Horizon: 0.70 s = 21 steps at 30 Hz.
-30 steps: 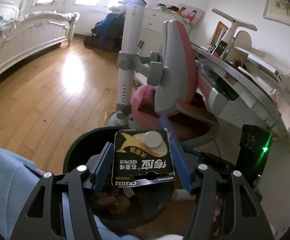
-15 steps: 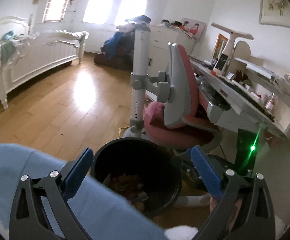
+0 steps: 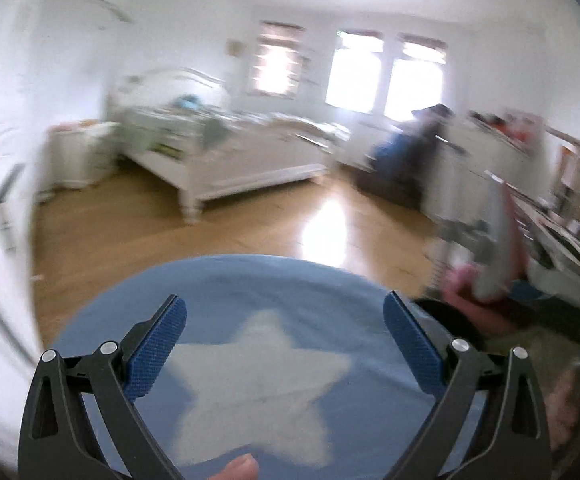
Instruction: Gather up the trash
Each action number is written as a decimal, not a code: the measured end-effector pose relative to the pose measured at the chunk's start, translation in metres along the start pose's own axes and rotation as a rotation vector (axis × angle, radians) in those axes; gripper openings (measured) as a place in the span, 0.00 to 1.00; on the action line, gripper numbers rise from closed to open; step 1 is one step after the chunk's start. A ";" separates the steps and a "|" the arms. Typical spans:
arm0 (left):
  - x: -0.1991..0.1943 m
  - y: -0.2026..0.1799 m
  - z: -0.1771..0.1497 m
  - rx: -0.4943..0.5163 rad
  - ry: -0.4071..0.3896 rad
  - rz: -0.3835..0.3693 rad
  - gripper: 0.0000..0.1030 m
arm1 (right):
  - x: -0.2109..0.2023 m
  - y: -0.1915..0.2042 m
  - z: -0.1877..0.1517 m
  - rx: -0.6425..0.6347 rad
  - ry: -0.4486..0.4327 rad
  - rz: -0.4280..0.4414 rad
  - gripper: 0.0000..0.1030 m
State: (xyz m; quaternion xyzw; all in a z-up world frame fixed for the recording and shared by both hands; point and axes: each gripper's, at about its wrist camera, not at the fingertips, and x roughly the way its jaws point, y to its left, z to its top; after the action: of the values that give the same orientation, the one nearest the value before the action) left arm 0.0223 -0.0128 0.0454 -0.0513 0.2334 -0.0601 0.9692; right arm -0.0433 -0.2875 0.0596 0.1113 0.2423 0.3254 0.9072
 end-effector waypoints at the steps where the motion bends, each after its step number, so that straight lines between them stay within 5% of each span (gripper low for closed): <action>1: -0.012 0.013 -0.005 -0.006 -0.018 0.055 0.95 | 0.004 0.017 0.002 -0.016 -0.004 0.034 0.95; 3: -0.027 0.031 -0.012 -0.011 -0.038 0.123 0.95 | 0.014 0.051 0.003 -0.078 -0.030 0.061 0.95; 8: -0.051 0.070 -0.038 -0.088 -0.068 0.239 0.95 | 0.044 0.082 -0.016 -0.164 -0.079 -0.085 0.95; 15: -0.049 0.088 -0.061 -0.114 -0.074 0.284 0.95 | 0.066 0.055 -0.056 -0.200 -0.113 -0.298 0.95; 21: -0.030 0.088 -0.065 -0.126 -0.043 0.277 0.95 | 0.066 0.015 -0.074 -0.178 -0.168 -0.382 0.95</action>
State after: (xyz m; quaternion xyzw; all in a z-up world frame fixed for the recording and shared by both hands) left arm -0.0263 0.0739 -0.0103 -0.0804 0.2206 0.0902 0.9678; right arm -0.0451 -0.2303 -0.0232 0.0095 0.1530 0.1573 0.9756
